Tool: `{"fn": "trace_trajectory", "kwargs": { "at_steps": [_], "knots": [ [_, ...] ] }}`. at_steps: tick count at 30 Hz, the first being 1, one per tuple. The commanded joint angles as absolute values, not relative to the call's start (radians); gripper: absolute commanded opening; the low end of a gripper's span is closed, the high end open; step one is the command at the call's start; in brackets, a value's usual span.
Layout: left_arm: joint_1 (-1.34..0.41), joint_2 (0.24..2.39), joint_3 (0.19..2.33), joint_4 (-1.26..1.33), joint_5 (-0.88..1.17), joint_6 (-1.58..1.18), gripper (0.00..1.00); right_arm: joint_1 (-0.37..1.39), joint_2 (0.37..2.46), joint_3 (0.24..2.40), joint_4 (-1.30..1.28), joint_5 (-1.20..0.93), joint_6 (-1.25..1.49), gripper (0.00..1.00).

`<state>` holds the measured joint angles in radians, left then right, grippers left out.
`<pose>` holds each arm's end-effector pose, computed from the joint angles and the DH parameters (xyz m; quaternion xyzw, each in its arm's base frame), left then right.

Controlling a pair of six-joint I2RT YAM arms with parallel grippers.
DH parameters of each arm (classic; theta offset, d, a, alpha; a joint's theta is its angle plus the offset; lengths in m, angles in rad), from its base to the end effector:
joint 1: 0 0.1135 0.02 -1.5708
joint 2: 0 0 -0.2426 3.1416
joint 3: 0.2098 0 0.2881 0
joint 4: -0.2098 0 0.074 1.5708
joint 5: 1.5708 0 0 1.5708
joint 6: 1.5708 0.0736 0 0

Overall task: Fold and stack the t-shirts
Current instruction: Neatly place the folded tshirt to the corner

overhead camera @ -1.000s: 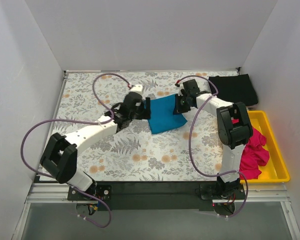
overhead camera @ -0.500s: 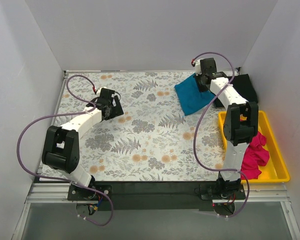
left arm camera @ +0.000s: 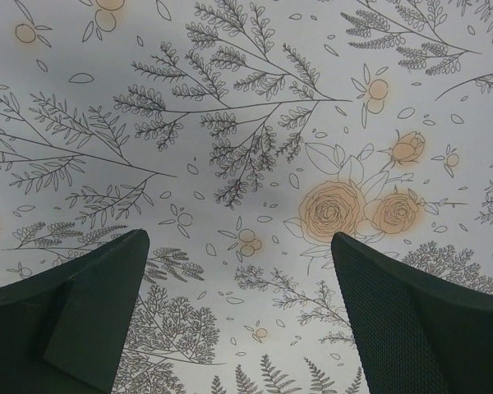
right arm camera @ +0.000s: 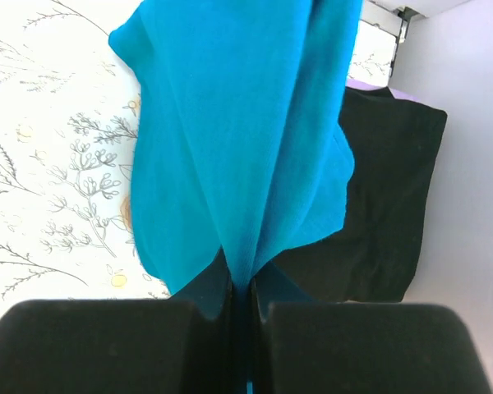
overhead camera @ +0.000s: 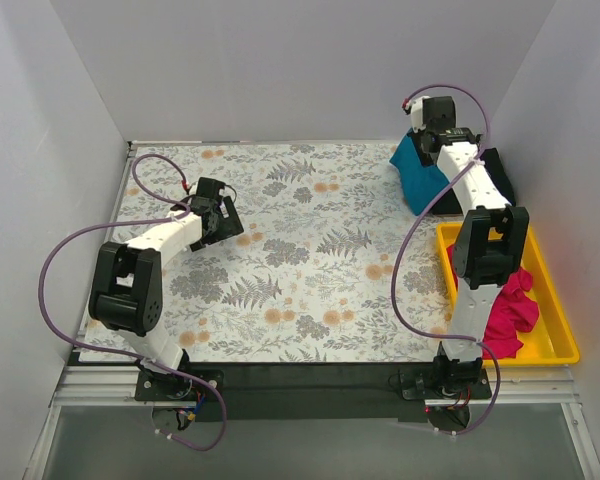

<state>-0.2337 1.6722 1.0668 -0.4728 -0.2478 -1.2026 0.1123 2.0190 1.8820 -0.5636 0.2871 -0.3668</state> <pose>0.3730 -0.0702 0.1158 -0.4749 0.8376 -0.0690 0.2611 0.5220 0.0379 0.2599 -0.1544 0.8862 -0.1816 0.3973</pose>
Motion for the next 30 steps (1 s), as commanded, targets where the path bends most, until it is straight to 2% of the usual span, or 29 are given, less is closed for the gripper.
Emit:
{"fn": "trace_trajectory", "kwargs": {
  "at_steps": [1,7,18,25,30],
  "knots": [
    [-0.235,1.674,1.108,-0.485,-0.229,-1.203,0.93,0.08,1.97,1.947,-0.566,0.275,-0.367,0.01],
    [-0.236,1.683,1.112,-0.489,-0.215,-1.203,0.93,0.04,1.922,1.973,-0.571,0.178,-0.345,0.01],
    [-0.236,1.684,1.112,-0.488,-0.207,-1.203,0.93,-0.029,1.962,1.985,-0.555,0.199,-0.387,0.01],
    [-0.236,1.689,1.111,-0.488,-0.192,-1.206,0.93,-0.057,1.994,1.893,-0.428,0.394,-0.457,0.01],
    [-0.236,1.697,1.114,-0.489,-0.167,-1.207,0.93,-0.086,2.035,1.871,-0.367,0.396,-0.471,0.01]
  ]
}}
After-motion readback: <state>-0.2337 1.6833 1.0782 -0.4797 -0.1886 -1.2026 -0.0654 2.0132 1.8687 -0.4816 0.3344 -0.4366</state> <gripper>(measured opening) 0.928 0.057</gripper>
